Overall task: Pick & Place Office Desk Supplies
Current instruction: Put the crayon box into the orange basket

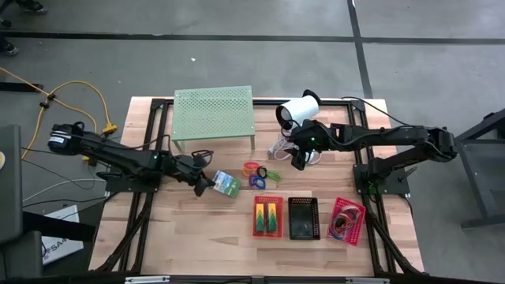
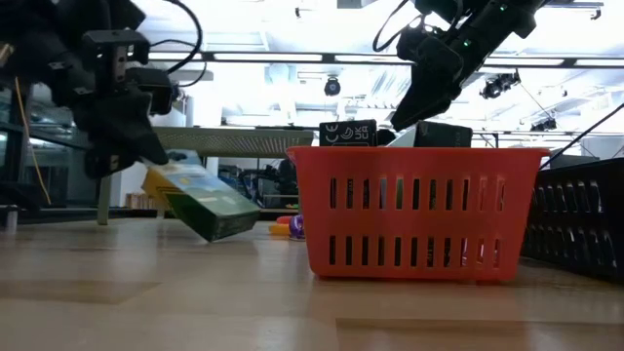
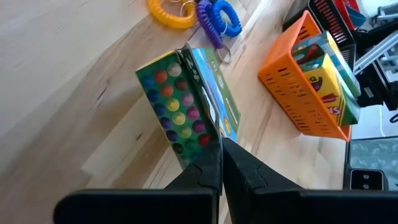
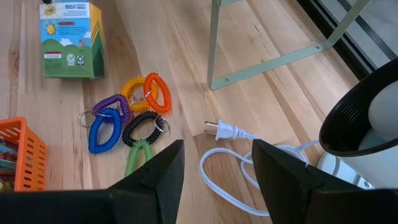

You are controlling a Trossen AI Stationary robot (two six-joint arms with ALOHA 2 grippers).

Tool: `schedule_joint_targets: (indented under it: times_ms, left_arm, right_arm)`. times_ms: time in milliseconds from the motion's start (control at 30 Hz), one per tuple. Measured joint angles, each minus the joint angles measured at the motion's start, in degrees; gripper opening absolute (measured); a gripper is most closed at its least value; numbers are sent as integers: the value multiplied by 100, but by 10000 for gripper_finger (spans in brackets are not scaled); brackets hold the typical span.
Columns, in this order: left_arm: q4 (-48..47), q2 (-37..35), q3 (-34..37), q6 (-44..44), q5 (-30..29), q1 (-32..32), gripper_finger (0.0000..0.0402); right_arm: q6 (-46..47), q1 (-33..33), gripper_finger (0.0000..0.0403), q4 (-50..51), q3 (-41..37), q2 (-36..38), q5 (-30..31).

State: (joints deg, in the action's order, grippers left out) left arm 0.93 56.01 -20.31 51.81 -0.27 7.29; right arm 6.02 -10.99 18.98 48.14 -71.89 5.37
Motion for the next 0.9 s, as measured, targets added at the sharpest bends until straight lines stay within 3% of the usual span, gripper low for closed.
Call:
schedule_joint_targets:
  times_ms: [167,533,900]
  left_arm:
    - [-178,412,-419,-9,153,-46,1]
    - [-1662,1064,-1749,-425,205,-118,0]
    - [-2036,1588,-2316,-684,235,-118,0]
  right_arm:
    - [0,1,176,0,0,0,0]
    - [-2,1,176,0,0,1,0]
    - [-1,0,176,-19,0,-1,0]
